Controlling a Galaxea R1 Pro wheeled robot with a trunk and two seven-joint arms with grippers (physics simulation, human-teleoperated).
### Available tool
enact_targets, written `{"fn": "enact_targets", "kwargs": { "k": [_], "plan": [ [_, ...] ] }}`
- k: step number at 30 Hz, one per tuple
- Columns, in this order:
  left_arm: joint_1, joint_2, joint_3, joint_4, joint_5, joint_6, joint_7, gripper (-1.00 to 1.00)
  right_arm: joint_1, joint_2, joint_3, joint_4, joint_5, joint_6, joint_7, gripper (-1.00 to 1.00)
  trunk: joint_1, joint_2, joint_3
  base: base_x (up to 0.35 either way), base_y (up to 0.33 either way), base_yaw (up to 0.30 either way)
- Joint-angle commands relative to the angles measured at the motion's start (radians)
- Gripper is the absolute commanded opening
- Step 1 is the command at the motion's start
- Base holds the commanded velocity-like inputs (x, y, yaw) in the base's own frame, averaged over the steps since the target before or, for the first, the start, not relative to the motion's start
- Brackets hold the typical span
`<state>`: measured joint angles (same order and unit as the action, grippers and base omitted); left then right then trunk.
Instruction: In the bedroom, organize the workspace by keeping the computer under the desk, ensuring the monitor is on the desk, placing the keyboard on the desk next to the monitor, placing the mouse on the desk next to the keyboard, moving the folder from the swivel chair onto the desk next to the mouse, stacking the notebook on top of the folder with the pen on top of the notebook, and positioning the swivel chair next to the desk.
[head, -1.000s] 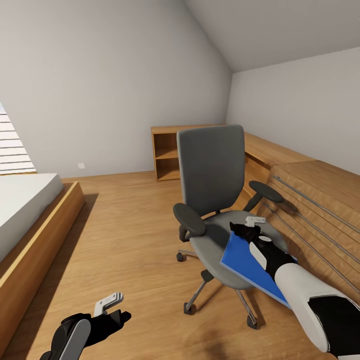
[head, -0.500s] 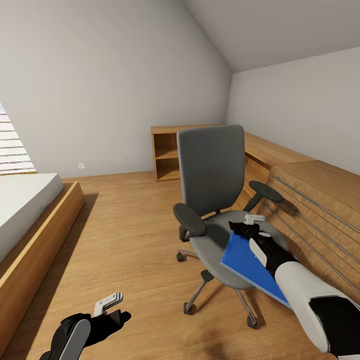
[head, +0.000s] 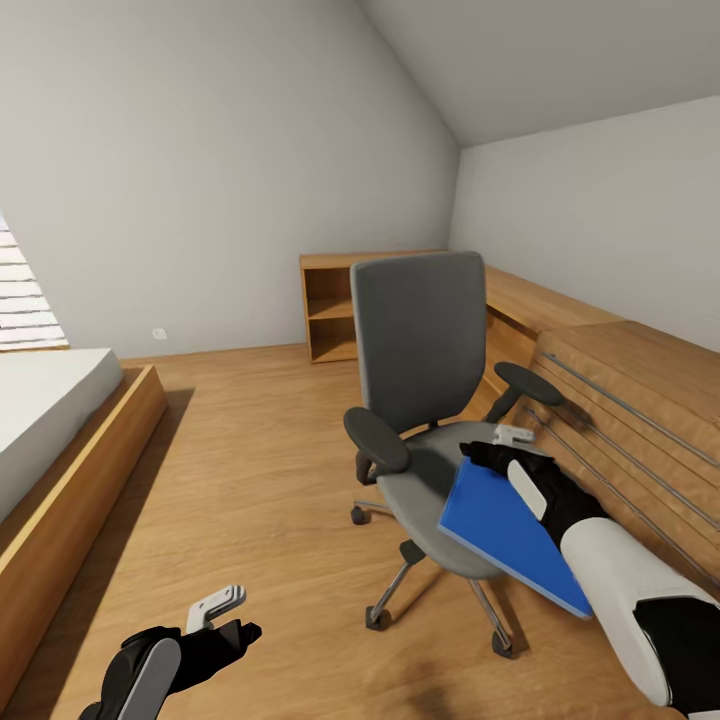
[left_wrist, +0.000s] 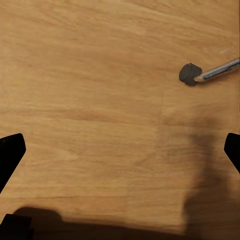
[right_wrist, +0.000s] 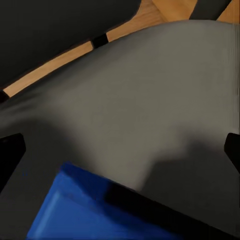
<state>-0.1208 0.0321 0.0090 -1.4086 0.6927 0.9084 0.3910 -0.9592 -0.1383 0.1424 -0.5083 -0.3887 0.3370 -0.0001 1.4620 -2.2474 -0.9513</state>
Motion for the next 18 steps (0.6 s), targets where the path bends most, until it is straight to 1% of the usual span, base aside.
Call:
{"fn": "enact_targets", "kwargs": {
  "k": [1, 5, 8, 18],
  "plan": [
    [0.0, 0.0, 0.0, -0.001, 0.011, 0.003, 0.009, 1.0, 0.0, -0.001, 0.005, -0.002, -0.004, 0.006, 0.0, 1.0, 0.0, 0.0, 0.0, 0.0, 0.0, -0.099],
    [0.0, 0.0, 0.0, 0.003, 0.01, 0.003, 0.009, 1.0, 0.001, -0.002, 0.005, -0.006, -0.01, 0.01, 0.0, 1.0, 0.0, 0.0, 0.005, -0.002, 0.001, -0.124],
    [0.0, 0.001, 0.0, 0.01, 0.01, 0.003, 0.009, 1.0, 0.002, -0.003, 0.005, -0.007, -0.011, 0.011, 0.0, 1.0, 0.0, 0.0, 0.009, -0.079, 0.074, -0.166],
    [0.0, 0.002, 0.002, 0.016, 0.012, 0.003, 0.006, 1.0, 0.006, -0.002, 0.005, -0.007, -0.011, 0.002, 0.0, 1.0, 0.0, 0.0, 0.022, -0.215, 0.209, -0.201]
  ]
}}
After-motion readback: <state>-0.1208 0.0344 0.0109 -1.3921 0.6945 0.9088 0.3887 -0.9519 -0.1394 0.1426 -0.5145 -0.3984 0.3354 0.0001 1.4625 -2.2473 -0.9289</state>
